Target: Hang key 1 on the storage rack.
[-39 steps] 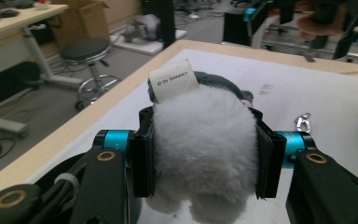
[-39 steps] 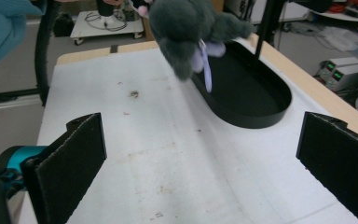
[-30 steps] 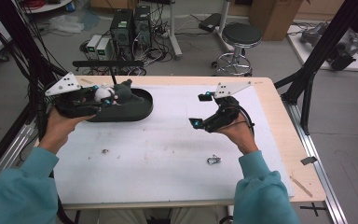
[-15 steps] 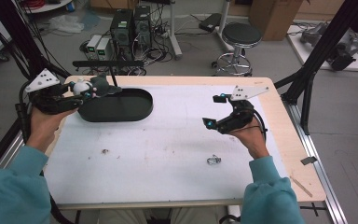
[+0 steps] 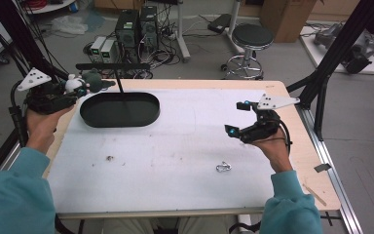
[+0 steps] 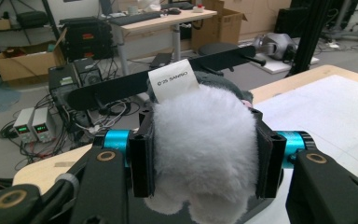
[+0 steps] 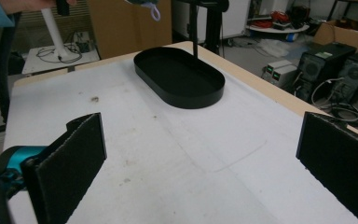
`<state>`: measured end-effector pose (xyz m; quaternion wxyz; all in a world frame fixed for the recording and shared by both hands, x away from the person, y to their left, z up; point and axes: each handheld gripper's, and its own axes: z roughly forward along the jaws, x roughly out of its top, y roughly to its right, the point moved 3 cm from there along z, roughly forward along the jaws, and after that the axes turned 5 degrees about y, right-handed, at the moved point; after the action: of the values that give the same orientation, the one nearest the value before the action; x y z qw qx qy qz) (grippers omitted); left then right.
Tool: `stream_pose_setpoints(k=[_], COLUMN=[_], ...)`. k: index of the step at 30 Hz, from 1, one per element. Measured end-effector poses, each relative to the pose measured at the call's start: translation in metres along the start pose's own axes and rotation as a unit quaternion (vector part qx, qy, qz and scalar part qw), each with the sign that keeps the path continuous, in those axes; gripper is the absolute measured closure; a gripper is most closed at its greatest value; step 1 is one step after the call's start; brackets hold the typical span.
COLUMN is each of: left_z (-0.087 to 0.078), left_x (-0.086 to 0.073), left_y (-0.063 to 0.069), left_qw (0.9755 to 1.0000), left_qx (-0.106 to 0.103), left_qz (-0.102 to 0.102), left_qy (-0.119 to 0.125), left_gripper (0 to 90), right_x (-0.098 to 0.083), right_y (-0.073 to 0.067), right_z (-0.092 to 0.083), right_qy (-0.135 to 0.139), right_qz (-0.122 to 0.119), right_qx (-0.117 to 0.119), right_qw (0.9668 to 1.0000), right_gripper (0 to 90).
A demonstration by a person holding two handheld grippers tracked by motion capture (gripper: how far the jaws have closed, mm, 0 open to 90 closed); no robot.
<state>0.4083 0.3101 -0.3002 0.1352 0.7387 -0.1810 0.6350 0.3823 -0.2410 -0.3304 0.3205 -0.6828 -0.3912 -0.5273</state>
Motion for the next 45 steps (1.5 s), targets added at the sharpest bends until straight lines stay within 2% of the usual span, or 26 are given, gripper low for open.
stream_pose_setpoints(k=[11, 22, 28, 35, 45], left_z=[0.004, 0.012, 0.016, 0.023, 0.026], left_x=[0.007, 0.017, 0.023, 0.022, 0.026], left_y=[-0.005, -0.009, -0.01, -0.009, -0.008], left_qw=[0.9998, 0.9995, 0.9993, 0.9993, 0.9986], left_qx=[0.019, 0.029, 0.033, 0.034, 0.047], left_qz=[0.009, 0.007, 0.014, 0.013, 0.011], left_qy=[0.001, 0.008, 0.009, 0.006, 0.02], left_gripper=[52.2, 52.2, 52.2, 52.2, 52.2], right_x=[-0.023, -0.024, -0.031, -0.034, -0.035], right_y=[0.005, 0.006, 0.007, 0.007, 0.008], right_z=[-0.014, -0.024, -0.025, -0.028, -0.027], right_qy=[0.0, 0.008, 0.008, 0.006, 0.006], right_qz=[0.019, 0.02, 0.026, 0.03, 0.031], right_qx=[-0.016, -0.026, -0.029, -0.03, -0.031], right_qw=[0.9997, 0.9994, 0.9992, 0.9991, 0.999], right_gripper=[0.6, 0.6, 0.6, 0.6, 0.6])
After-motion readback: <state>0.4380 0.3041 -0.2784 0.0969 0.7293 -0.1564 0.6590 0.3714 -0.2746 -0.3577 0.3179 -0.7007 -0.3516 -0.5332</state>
